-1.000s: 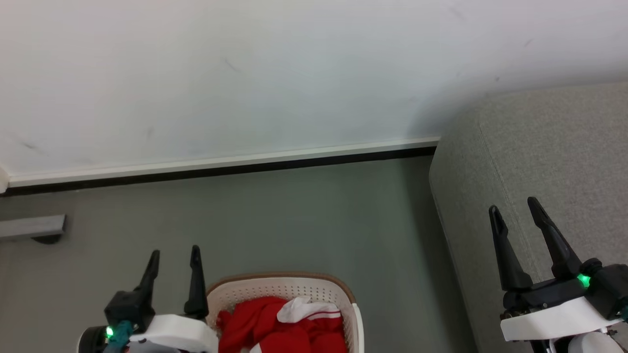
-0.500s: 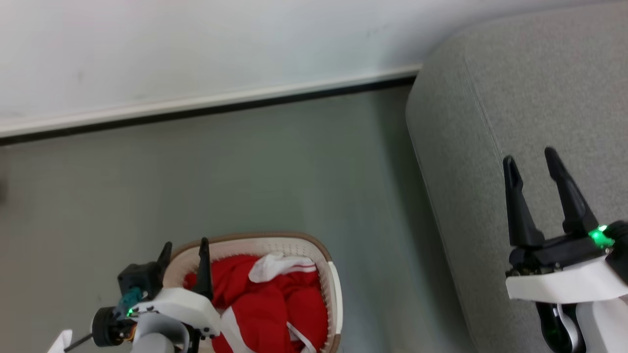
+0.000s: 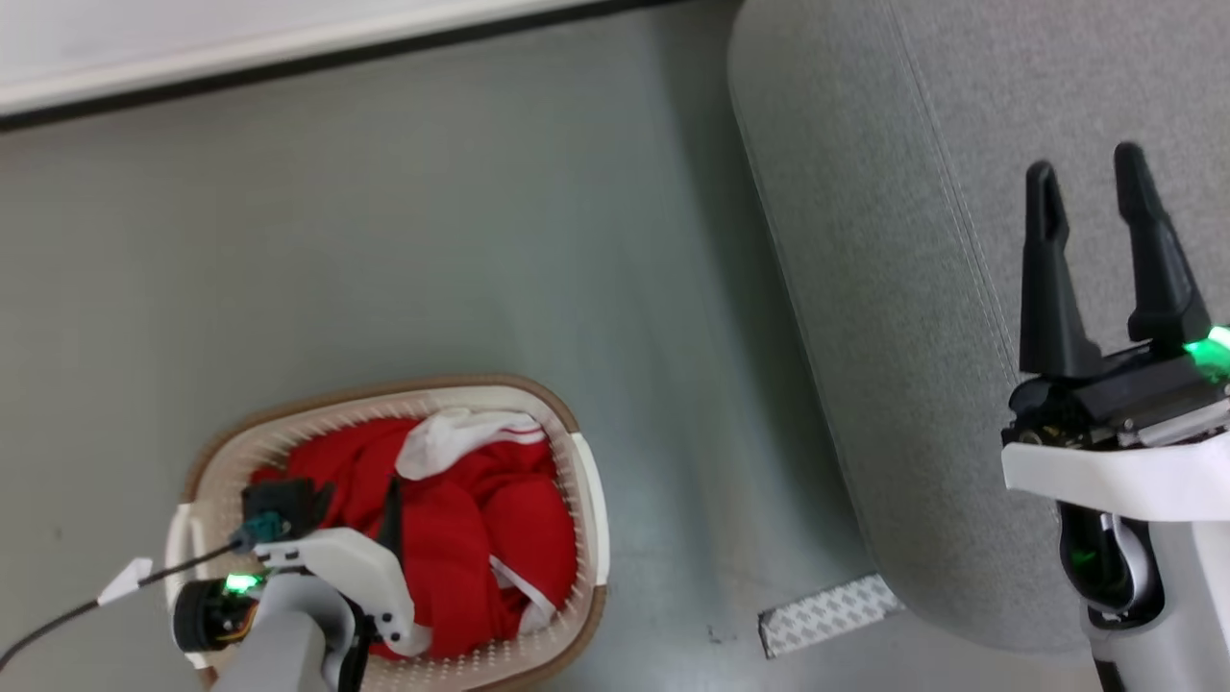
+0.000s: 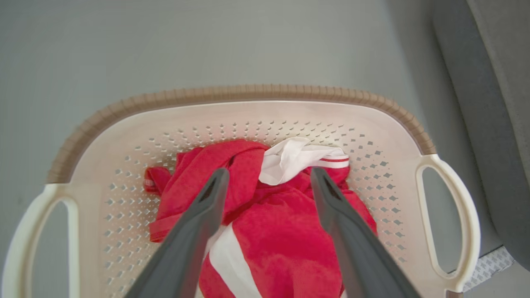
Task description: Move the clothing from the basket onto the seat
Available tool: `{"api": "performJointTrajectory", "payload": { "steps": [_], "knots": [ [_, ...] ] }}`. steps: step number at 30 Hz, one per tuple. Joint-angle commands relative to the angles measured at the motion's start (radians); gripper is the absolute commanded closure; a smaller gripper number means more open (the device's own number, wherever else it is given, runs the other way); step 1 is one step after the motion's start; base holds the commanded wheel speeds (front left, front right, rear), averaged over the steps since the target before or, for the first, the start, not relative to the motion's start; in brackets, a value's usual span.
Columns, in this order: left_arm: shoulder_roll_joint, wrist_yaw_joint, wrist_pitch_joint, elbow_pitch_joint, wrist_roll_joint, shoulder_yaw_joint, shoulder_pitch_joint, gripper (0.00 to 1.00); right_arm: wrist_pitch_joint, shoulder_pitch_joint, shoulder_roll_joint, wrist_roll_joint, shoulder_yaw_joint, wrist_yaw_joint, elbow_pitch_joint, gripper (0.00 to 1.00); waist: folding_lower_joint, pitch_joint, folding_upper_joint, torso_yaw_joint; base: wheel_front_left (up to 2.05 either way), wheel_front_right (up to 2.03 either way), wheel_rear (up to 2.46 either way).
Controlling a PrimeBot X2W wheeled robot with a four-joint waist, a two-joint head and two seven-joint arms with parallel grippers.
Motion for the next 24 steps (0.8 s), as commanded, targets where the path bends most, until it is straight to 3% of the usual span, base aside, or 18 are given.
{"api": "performJointTrajectory", "payload": {
  "steps": [1, 12, 24],
  "knots": [
    [0.016, -0.006, 0.009, 0.039, 0.006, -0.007, -0.037, 0.0, 0.0, -0.025, 0.005, 0.008, -0.002, -0.002, -0.014, 0.0, -0.0002, 0.068, 0.0, -0.045, 0.0, 0.0, 0.0],
    [0.042, -0.009, 0.121, 0.214, -0.007, -0.025, -0.177, 0.0, 0.0, -0.098, 0.033, 0.034, -0.006, -0.002, -0.091, 0.0, -0.0002, 0.223, 0.0, -0.103, 0.0, 0.0, 0.0],
    [0.096, 0.018, 0.301, 0.248, -0.003, -0.05, -0.246, 0.0, 0.0, -0.135, 0.068, 0.041, 0.009, -0.002, -0.135, 0.0, -0.0002, 0.367, 0.0, -0.177, 0.0, 0.0, 0.0]
  ]
}}
